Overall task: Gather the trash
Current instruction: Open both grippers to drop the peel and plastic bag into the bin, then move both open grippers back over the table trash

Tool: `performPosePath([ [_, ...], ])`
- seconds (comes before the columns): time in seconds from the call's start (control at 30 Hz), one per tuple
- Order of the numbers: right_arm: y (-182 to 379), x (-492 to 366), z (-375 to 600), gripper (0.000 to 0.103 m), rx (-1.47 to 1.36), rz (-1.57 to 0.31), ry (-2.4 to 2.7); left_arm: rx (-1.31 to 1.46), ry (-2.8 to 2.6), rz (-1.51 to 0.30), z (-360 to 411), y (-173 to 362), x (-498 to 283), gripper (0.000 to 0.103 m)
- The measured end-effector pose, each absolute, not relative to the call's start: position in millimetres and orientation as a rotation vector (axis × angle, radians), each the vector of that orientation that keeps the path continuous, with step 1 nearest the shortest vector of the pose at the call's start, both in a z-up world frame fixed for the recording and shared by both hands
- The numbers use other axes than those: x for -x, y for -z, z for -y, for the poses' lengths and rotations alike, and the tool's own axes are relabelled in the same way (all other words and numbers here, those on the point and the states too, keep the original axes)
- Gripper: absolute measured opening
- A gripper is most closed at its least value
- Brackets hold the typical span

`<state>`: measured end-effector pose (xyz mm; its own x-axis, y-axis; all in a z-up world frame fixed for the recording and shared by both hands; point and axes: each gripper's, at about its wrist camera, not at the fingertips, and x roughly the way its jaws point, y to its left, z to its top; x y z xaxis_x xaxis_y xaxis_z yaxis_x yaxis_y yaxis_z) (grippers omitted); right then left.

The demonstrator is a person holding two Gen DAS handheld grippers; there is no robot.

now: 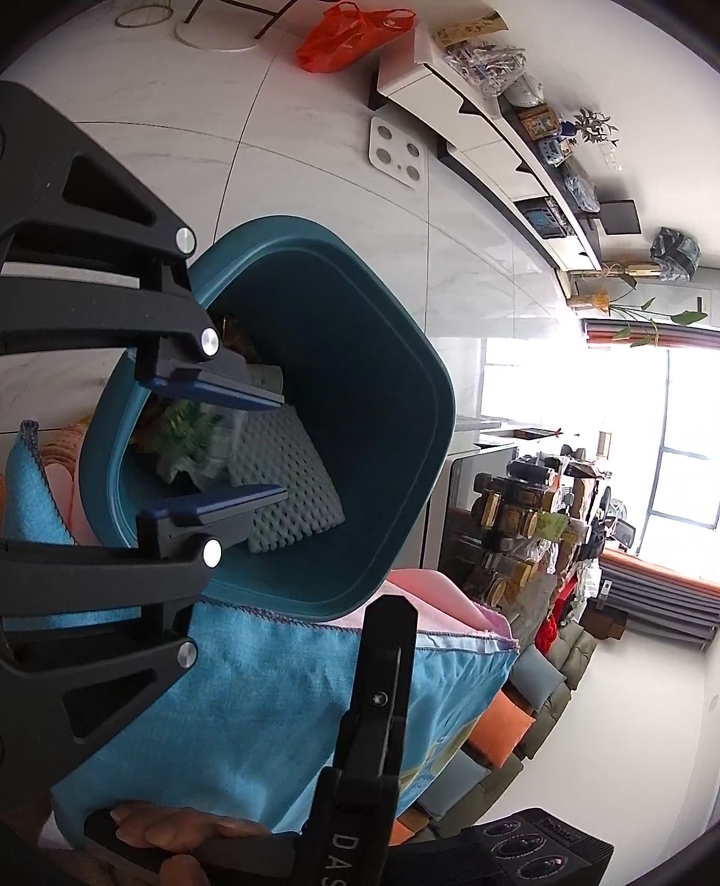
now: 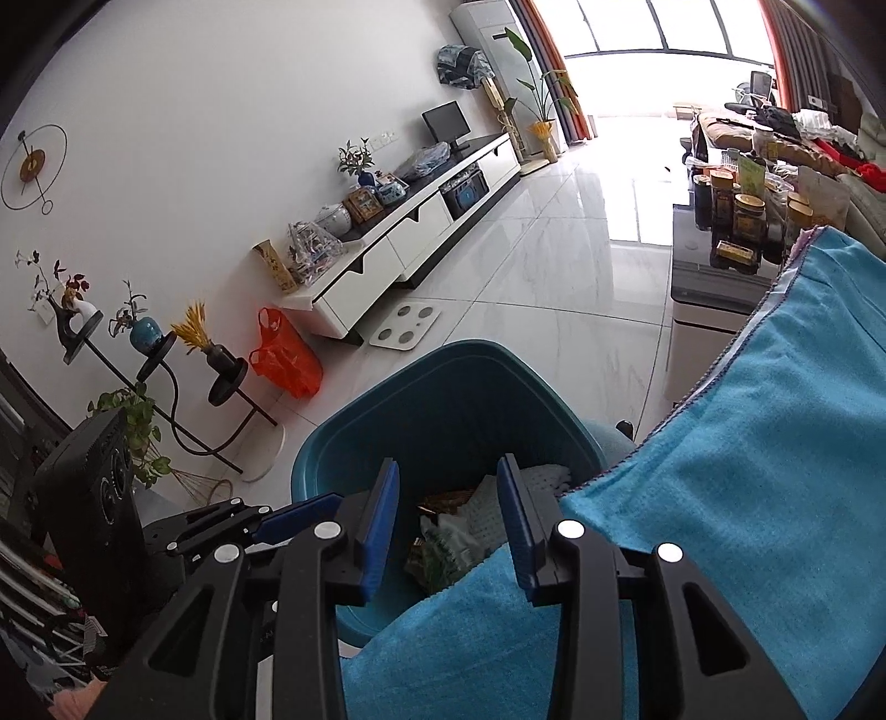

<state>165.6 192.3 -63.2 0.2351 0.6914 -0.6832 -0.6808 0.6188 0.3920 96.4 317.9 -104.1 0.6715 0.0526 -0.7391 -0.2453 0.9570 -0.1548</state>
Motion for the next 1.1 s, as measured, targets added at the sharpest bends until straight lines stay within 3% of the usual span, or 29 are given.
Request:
performPosePath([
  [0.47,32.1,-130.3,-91.1,0.042,-0.047,-0.808,-0.889,0.187,-0.015,-0.654,-255.8,63.8,-58.0,0.055],
  [1.1,29.9,-101.1,146.5,0.043,-0.202,-0.71,-0.379,-0.004,0.511,-0.68,-26.6,49.8,-88.4,0.059],
])
